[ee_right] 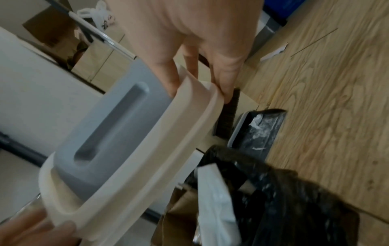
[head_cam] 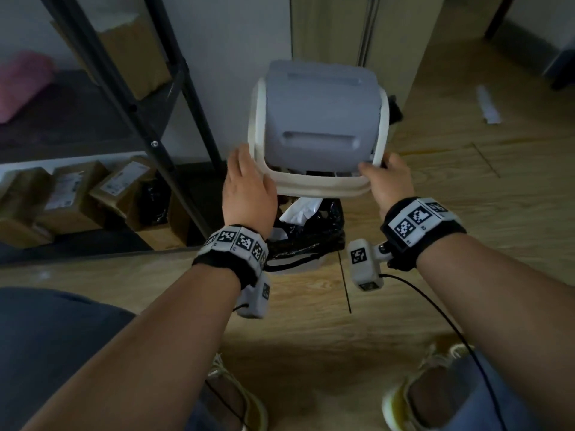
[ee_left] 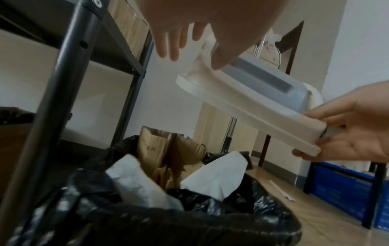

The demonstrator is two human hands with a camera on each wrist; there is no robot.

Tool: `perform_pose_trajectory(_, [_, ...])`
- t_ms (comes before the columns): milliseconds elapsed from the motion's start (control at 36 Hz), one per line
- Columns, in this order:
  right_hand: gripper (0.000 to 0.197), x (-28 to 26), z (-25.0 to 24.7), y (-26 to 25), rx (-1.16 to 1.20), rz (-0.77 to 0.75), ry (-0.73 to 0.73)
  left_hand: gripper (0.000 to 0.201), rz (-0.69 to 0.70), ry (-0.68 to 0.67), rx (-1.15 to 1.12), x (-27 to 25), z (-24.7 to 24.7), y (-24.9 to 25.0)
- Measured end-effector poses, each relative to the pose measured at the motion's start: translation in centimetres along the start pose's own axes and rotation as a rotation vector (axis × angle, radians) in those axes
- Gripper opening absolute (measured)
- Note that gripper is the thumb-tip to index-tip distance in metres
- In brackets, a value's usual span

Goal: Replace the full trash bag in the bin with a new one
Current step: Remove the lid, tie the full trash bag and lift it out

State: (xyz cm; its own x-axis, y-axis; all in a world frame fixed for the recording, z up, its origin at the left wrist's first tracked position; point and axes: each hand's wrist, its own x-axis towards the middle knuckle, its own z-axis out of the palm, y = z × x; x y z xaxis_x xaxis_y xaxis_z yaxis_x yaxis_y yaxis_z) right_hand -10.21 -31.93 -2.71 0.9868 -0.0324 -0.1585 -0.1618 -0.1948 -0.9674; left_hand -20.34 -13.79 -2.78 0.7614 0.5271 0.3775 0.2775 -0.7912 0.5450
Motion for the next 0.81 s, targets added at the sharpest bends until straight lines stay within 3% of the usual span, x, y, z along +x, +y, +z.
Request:
perform_pose_trajectory(139, [0.043,1.4,-3.9,0.9,0.007,0.033,0.073,0.056,-0.071,-0.211,-0.09,0.9,2.1,3.3])
perform_pose_trajectory(472, [0.029,4.2,-12.7,6.0,0.023,0.177,0.278,0.044,-0.052,-0.395,-0.139,0.4,10.9,12.6])
perform_pose_trajectory(805, [0.032,9.2,-16.5,14.0,-0.22,0.459,0.271,0.04,-0.096,-0.603,-0.009,-1.8,20.1,14.8])
